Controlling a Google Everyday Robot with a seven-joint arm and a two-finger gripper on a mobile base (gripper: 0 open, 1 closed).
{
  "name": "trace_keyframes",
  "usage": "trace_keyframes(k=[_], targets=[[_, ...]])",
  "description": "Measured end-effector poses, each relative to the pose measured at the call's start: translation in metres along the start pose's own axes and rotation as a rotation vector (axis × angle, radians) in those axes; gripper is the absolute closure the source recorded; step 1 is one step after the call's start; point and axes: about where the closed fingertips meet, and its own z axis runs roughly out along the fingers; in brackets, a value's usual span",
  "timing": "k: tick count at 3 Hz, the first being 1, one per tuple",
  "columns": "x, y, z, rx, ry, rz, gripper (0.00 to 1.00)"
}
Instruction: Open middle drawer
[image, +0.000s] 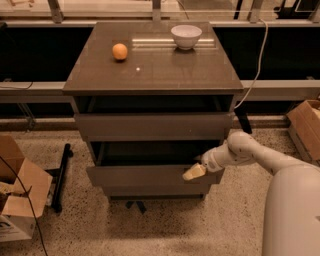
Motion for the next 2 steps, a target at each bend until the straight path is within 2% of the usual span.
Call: trace_keyframes(k=[1,2], targets=[[-0.001,0.000,-0.001,0.000,0.000,0.000,0.00],[0.025,0.017,-0.009,0.008,0.041,0.069,0.00]])
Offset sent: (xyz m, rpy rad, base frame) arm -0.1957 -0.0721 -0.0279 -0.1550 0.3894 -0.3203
